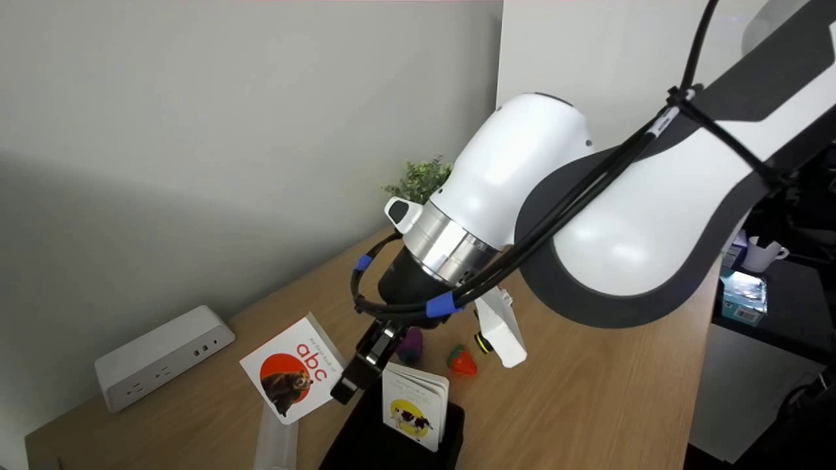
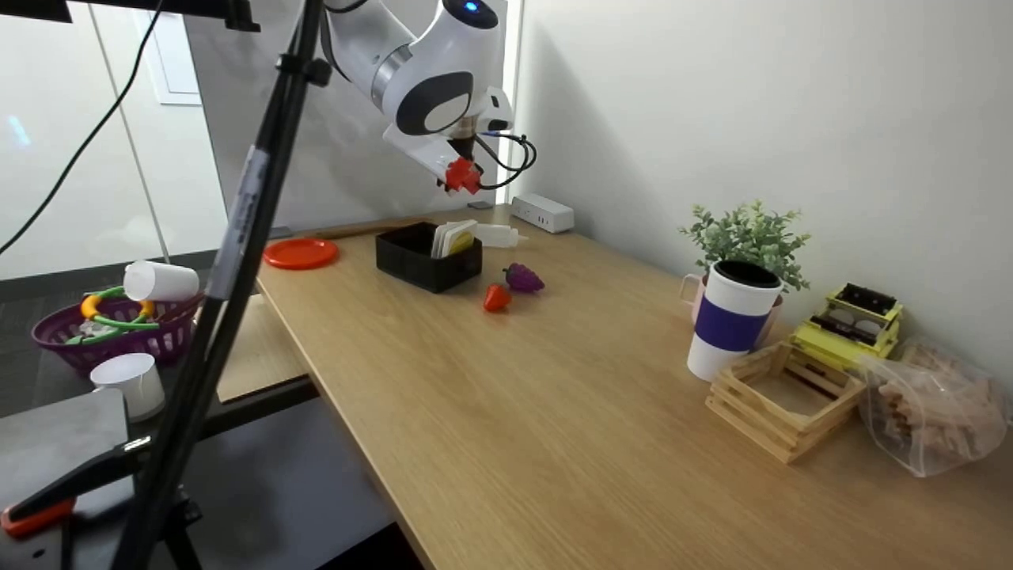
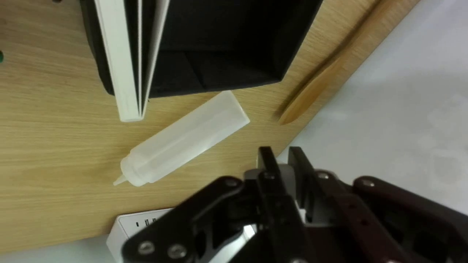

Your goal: Pick up the two small books from the table and put them in the black bowl.

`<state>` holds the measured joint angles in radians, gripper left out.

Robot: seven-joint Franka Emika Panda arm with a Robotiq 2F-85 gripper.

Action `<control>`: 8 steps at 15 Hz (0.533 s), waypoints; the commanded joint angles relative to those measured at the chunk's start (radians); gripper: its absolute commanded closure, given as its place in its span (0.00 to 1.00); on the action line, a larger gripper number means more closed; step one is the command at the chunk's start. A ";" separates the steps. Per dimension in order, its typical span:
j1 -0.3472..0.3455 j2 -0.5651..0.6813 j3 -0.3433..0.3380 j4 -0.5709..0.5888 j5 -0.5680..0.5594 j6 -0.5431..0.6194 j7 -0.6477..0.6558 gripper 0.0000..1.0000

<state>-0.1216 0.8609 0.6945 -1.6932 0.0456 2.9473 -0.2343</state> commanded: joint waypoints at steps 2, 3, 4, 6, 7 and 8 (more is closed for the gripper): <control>0.065 -0.048 -0.086 -0.021 0.070 0.005 0.115 0.97; 0.077 -0.057 -0.102 -0.028 0.076 -0.012 0.135 0.97; 0.078 -0.060 -0.103 -0.033 0.077 -0.027 0.132 0.97; 0.074 -0.017 -0.088 0.001 0.072 -0.006 0.093 0.86; 0.076 -0.017 -0.088 0.001 0.072 -0.006 0.093 0.86; 0.076 -0.017 -0.088 0.001 0.072 -0.006 0.093 0.86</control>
<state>-0.0600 0.8490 0.6194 -1.6960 0.0875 2.9435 -0.1216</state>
